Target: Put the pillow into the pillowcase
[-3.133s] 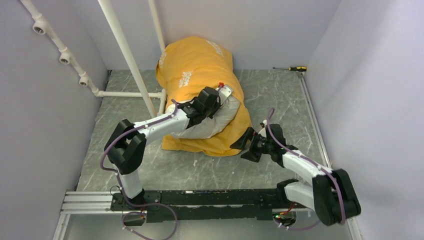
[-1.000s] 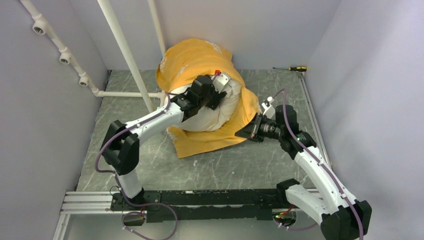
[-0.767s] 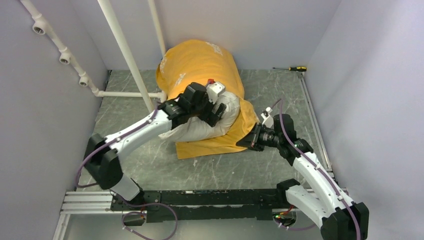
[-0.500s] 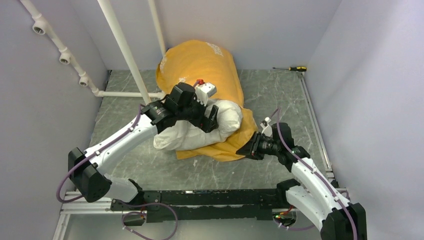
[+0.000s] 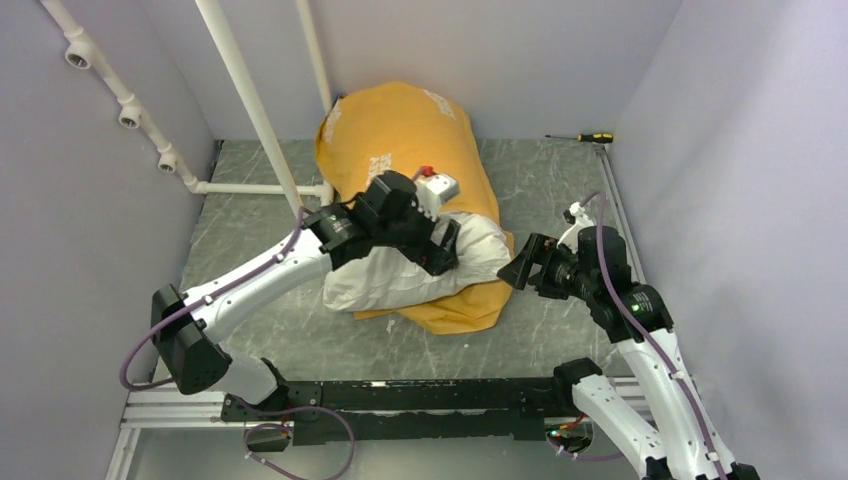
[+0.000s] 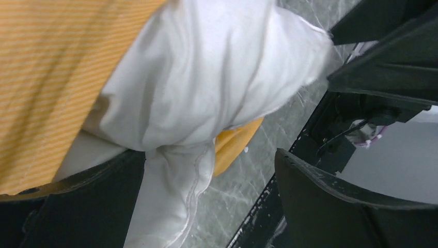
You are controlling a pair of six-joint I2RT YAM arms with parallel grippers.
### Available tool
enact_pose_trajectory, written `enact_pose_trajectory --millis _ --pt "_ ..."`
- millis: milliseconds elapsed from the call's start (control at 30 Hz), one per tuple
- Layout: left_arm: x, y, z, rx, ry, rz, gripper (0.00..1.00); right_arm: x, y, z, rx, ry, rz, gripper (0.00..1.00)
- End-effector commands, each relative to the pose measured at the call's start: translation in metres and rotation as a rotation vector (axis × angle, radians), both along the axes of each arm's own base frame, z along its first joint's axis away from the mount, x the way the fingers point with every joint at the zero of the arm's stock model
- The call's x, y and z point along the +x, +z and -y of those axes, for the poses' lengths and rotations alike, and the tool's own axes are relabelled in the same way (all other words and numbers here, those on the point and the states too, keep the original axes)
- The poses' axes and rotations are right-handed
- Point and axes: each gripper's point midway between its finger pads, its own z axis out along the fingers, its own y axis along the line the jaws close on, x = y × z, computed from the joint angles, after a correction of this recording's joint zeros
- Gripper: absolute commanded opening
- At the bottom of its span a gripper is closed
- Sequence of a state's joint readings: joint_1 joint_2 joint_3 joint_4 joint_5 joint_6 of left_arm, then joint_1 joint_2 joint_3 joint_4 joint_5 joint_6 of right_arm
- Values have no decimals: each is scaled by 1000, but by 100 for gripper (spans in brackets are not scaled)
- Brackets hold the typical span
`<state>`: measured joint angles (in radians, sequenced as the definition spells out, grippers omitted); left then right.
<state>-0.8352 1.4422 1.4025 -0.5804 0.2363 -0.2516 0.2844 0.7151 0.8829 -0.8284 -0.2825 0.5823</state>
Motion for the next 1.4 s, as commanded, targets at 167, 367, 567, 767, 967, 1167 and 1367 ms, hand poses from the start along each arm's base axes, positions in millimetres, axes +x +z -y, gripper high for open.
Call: enact_pose_trajectory --millis 167,367,567,767,967,1167,1367 --pt "12 -11 67 98 -80 349 99 22 -2 -16 -12 117 36 71" --pt "42 -65 74 272 -70 418 99 51 32 -61 223 237 132 43" --pt "98 -104 40 401 90 462 48 56 55 -59 240 220 187 45" --pt "145 -81 -13 321 199 335 0 50 35 -36 71 188 183 72" --pt "169 -34 -55 226 270 308 0 56 -8 -44 95 200 111 61" --pt "167 -20 -54 184 265 299 0 94 -24 -49 17 148 121 55" --pt "168 -11 -51 130 282 289 0 111 -60 -50 -128 82 27 0"
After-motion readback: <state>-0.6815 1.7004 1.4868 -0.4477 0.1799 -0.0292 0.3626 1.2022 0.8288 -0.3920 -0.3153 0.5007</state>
